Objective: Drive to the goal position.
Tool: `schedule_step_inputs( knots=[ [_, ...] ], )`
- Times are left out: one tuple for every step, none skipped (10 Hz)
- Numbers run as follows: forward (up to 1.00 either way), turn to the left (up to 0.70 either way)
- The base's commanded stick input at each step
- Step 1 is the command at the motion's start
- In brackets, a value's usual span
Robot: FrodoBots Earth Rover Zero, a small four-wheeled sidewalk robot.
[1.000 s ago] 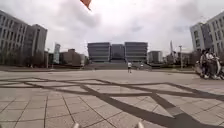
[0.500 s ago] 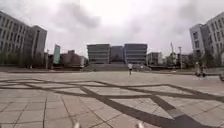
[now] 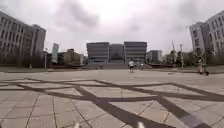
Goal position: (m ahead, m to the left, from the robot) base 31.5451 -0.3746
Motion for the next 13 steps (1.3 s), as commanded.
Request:
schedule_step_inputs(
  knots=[
    [0.06, 0.0],
    [0.23, 0.0],
    [0.7, 0.0],
    [0.7, 0.0],
    [0.7, 0.0],
    [0.7, 0.0],
    [0.7, 0.0],
    [0.7, 0.0],
    [0.7, 0.0],
    [0.7, 0.0],
    [0.7, 0.0],
    [0.7, 0.0],
    [0.7, 0.0]
  ],
)
